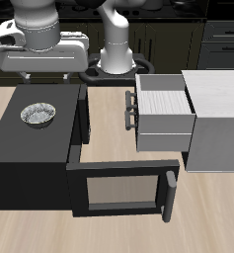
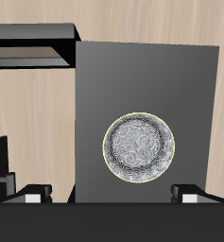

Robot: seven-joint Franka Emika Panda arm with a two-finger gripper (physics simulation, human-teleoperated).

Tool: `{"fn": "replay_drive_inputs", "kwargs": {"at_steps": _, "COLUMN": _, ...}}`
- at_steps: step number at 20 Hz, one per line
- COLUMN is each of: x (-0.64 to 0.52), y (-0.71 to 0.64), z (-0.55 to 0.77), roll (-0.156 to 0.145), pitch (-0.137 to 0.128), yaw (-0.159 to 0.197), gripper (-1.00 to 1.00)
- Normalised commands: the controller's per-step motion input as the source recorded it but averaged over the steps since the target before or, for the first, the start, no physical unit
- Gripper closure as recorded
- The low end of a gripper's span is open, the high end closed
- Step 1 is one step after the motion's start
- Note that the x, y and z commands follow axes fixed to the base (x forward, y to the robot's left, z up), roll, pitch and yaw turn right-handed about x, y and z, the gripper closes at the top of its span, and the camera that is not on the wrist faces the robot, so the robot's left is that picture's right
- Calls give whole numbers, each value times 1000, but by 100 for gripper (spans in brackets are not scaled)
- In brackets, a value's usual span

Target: Place the bowl in the top drawer and close the top drawer

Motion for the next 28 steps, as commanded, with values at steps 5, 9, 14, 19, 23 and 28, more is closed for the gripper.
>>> {"fn": "replay_drive_inputs", "kwargs": {"at_steps": 5, "x": 62, "y": 29, "z": -163, "roll": -8, "pitch": 12, "yaw": 5, "gripper": -100}}
{"fn": "replay_drive_inputs", "kwargs": {"at_steps": 9, "x": 62, "y": 87, "z": -235, "roll": 2, "pitch": 7, "yaw": 2, "gripper": -100}}
{"fn": "replay_drive_inputs", "kwargs": {"at_steps": 14, "x": 64, "y": 62, "z": -392, "roll": 7, "pitch": 36, "yaw": 5, "gripper": -100}}
{"fn": "replay_drive_inputs", "kwargs": {"at_steps": 19, "x": 17, "y": -73, "z": -219, "roll": -30, "pitch": 19, "yaw": 10, "gripper": -100}}
{"fn": "replay_drive_inputs", "kwargs": {"at_steps": 23, "x": -54, "y": -81, "z": -191, "roll": 20, "pitch": 20, "yaw": -24, "gripper": -100}}
{"fn": "replay_drive_inputs", "kwargs": {"at_steps": 28, "x": -20, "y": -32, "z": -291, "roll": 1, "pitch": 42, "yaw": -6, "gripper": -100}}
